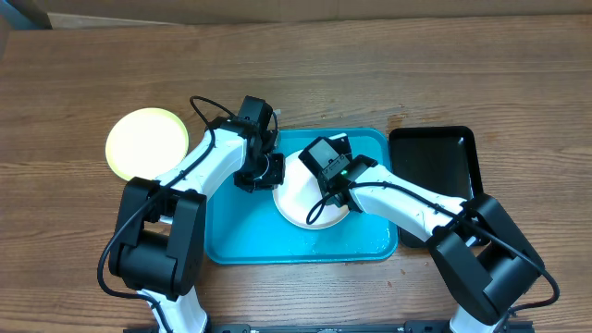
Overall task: Clean dirty plates on tray and stack at the side
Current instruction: 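Lift the sponge with the right gripper and carry it to the white plate, then scrub the white plate's surface with the sponge in the right gripper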
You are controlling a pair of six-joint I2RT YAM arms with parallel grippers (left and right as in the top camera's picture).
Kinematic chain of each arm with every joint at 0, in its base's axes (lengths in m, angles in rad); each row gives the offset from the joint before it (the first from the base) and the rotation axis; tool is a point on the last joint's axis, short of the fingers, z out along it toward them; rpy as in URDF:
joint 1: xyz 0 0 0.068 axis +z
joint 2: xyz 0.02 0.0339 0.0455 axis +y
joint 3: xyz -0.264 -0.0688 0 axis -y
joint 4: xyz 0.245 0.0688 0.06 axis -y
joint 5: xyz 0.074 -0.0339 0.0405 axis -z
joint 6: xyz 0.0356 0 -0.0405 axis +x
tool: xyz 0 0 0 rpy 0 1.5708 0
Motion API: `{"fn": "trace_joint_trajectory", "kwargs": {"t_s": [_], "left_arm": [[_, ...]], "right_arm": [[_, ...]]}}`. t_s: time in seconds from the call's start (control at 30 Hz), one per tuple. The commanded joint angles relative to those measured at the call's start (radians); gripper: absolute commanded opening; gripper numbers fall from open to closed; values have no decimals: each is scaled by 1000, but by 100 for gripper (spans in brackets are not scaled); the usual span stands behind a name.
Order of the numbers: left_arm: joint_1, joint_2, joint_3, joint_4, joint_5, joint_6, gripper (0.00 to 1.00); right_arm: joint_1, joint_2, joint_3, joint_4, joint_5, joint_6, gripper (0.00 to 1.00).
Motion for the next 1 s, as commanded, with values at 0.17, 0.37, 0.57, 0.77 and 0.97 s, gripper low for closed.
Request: {"fn": "trace_joint_trajectory", "kwargs": {"t_s": [0.17,0.37,0.57,0.77,0.97], "left_arm": [[4,-2,-10,-5,19,-14,4],[4,-2,-10,-3,19,-15,4],[4,-2,-10,-3,19,-14,4],[4,-2,-10,-3,19,-14,4],[4,-2,-10,-3,19,-14,4]], "right_arm": [[-2,-9,-24,11,-113,-48,4],[-36,-9,-24,11,-324,-188,4],[-150,-9,-22,6,-555,-225,5],[-281,-9,16,8,-937,-262,5],[-301,-9,79,-4,-1021,-261,3]]}}
